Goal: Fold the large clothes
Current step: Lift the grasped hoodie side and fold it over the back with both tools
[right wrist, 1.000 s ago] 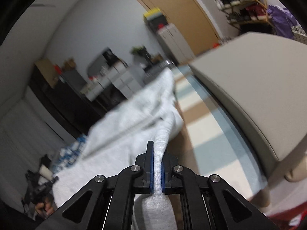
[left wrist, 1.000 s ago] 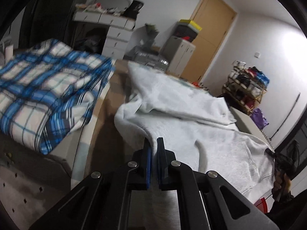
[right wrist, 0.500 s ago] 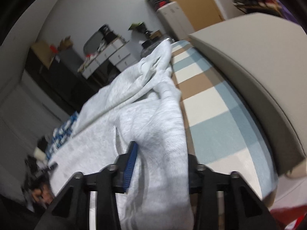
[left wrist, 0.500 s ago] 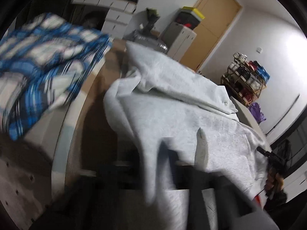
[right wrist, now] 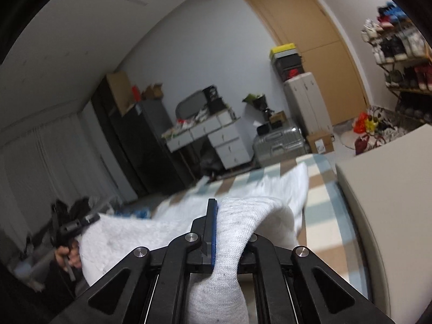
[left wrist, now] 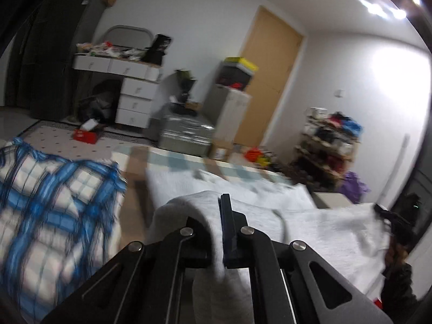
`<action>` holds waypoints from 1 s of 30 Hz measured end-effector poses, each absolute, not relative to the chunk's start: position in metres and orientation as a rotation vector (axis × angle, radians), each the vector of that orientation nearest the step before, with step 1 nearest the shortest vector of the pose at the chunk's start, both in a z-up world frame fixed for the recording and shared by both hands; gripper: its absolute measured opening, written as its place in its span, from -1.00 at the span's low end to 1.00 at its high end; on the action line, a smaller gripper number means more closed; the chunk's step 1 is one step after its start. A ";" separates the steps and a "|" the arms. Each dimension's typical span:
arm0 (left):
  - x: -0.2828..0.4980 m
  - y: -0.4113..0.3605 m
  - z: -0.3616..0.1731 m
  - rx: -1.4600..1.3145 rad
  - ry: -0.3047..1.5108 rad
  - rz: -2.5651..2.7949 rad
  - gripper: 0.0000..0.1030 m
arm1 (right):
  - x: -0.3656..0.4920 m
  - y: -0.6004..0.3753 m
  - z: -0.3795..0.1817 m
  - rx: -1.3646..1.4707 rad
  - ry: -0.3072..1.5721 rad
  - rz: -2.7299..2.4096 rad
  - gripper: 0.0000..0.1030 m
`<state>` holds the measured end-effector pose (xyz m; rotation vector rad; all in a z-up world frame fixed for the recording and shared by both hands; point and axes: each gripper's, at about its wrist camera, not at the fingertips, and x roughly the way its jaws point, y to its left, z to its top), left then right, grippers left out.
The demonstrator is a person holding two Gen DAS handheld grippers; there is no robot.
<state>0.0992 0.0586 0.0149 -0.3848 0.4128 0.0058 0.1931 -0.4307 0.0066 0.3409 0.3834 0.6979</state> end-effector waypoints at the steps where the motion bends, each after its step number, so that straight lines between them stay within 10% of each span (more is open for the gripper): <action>1: 0.118 0.064 0.009 -0.393 0.440 0.029 -0.98 | 0.208 -0.429 0.002 0.350 0.394 0.669 -0.92; 7: 0.185 0.073 -0.068 -0.321 0.717 0.209 -0.87 | 0.296 -0.407 -0.066 0.243 0.736 0.441 -0.83; 11: 0.163 0.075 -0.084 -0.374 0.769 0.212 -0.59 | 0.287 -0.424 -0.082 0.295 0.811 0.391 -0.37; 13: 0.144 0.075 -0.077 -0.417 0.750 0.173 -0.03 | 0.275 -0.434 -0.080 0.321 0.805 0.422 -0.03; 15: 0.135 0.077 -0.074 -0.460 0.724 0.136 0.10 | 0.271 -0.441 -0.082 0.347 0.820 0.420 0.35; 21: 0.181 0.067 -0.089 -0.443 0.863 0.120 0.10 | 0.294 -0.411 -0.097 0.345 0.911 0.441 0.35; 30: 0.177 0.031 -0.074 -0.198 0.882 0.124 -0.76 | 0.305 -0.380 -0.102 0.237 0.992 0.496 -0.10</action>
